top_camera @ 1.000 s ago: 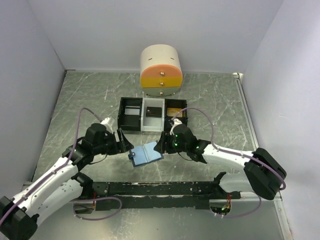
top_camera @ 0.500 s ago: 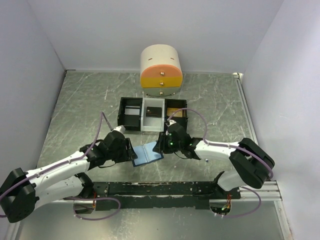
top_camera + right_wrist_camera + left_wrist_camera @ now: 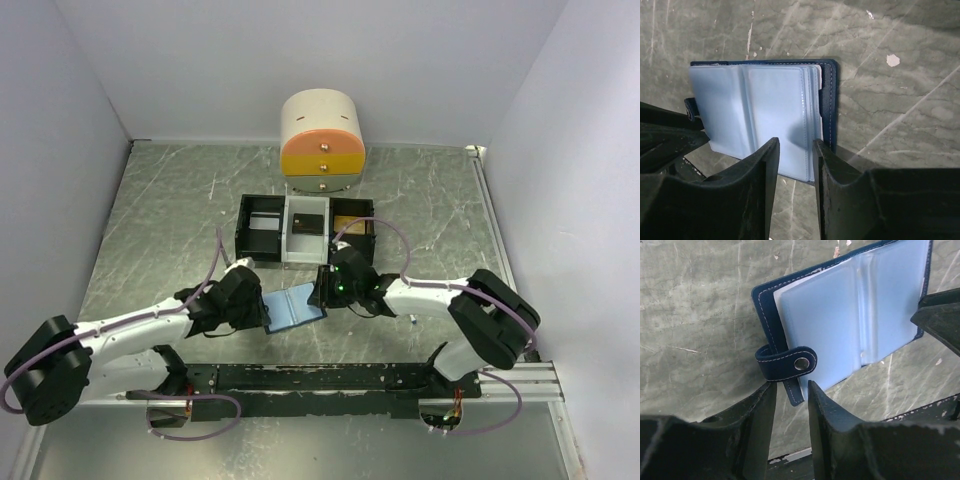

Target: Take the credit cards out of the card holder

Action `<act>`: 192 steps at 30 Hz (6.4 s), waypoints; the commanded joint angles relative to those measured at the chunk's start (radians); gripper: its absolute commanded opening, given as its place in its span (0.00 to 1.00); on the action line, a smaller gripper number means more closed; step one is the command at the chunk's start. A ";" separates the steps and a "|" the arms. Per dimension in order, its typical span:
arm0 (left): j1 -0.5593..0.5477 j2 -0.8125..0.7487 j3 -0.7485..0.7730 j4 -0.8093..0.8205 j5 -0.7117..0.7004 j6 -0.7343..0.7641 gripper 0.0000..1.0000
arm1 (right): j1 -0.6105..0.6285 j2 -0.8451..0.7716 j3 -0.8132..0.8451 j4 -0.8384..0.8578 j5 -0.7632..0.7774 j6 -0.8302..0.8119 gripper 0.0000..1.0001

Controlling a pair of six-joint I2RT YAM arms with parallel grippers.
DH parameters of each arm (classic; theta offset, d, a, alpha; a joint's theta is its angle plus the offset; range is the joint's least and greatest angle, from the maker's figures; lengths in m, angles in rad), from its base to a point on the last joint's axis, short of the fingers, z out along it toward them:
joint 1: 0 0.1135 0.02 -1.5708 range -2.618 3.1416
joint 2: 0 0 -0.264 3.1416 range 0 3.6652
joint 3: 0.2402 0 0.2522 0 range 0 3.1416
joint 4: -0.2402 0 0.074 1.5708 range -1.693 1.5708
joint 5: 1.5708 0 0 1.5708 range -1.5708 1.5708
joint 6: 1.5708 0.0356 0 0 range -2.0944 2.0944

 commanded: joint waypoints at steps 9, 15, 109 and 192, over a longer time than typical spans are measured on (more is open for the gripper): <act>-0.036 0.108 0.011 0.073 -0.015 0.024 0.24 | 0.007 0.015 0.006 0.042 -0.075 0.008 0.25; -0.058 0.139 0.030 0.085 -0.027 0.023 0.20 | 0.011 0.008 0.018 0.073 -0.136 0.020 0.22; -0.090 0.049 -0.008 0.115 -0.069 -0.023 0.25 | -0.025 0.057 0.113 0.032 -0.232 0.013 0.42; -0.100 0.069 0.057 0.048 -0.181 -0.051 0.53 | -0.004 0.192 0.129 0.006 -0.153 -0.014 0.41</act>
